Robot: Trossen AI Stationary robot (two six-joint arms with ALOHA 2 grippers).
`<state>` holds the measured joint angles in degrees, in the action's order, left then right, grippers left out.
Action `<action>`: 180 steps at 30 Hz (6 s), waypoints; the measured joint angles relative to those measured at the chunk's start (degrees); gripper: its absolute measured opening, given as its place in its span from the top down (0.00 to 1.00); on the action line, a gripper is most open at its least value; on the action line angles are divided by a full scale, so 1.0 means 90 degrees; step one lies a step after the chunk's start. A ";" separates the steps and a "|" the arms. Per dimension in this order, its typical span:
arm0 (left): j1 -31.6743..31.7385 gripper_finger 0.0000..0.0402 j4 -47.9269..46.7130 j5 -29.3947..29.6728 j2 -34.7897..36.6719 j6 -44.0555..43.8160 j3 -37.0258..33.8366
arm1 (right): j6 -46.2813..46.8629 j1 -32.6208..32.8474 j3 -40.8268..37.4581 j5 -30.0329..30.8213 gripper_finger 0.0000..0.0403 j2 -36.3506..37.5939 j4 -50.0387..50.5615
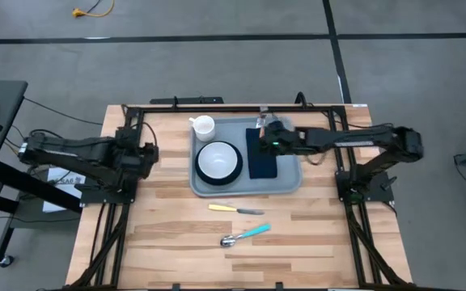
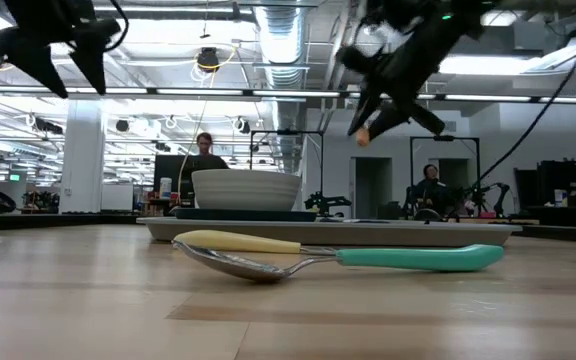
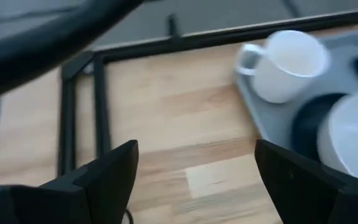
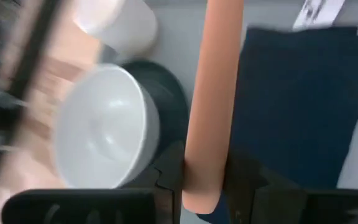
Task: Set up tray
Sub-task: Put the orange fork on top of the black napkin on the gray tray, then put the green spoon on top of the black napkin on the gray tray
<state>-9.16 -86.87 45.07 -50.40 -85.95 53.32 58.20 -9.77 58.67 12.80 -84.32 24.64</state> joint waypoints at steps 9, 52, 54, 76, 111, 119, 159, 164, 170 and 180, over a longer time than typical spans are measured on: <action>-0.1550 0.23 0.2505 0.0806 0.1287 0.2669 -0.1331 | -0.0134 -0.0043 0.1862 -0.0153 0.84 -0.1873 0.1509; -0.3302 0.23 0.9755 0.0168 0.1079 0.8278 -0.3135 | 0.0040 -0.0558 0.2414 -0.1878 0.84 -0.3470 0.3076; -0.3303 0.23 0.9761 0.0130 0.1175 0.8294 -0.3136 | 0.0050 -0.0587 0.2414 -0.1923 0.84 -0.3438 0.3093; -0.3298 0.23 0.9425 0.0026 0.1227 0.8136 -0.3136 | 0.0696 -0.0613 0.2412 -0.2630 0.84 -0.3419 0.3531; -0.3298 0.23 0.9299 0.0028 0.1227 0.8073 -0.3133 | 0.0861 -0.0640 0.2412 -0.2509 0.78 -0.3419 0.3543; -0.3298 0.23 0.9296 0.0028 0.1227 0.8073 -0.3133 | 0.0807 -0.0640 0.2412 -0.2509 0.78 -0.3419 0.3538; -0.3301 0.23 0.9207 -0.0030 0.1227 0.8039 -0.3128 | -0.1324 0.0995 0.2426 -0.1394 0.50 -0.1502 0.3506; -0.3299 0.23 0.9206 -0.0130 0.1226 0.7932 -0.3128 | -0.1556 0.2098 0.2426 -0.1411 0.52 -0.1496 0.3480; -0.3301 0.23 0.9205 -0.0139 0.1225 0.7929 -0.3128 | -0.1652 0.3311 0.2433 -0.1362 0.55 -0.1973 0.3042; -0.3301 0.23 0.9323 -0.0139 0.1225 0.7282 -0.3128 | -0.1563 0.3824 0.2841 -0.1709 0.63 -0.3063 0.2515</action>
<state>-38.87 -2.97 43.81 -39.38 -20.42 25.17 44.14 24.64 84.25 -2.59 -111.88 47.28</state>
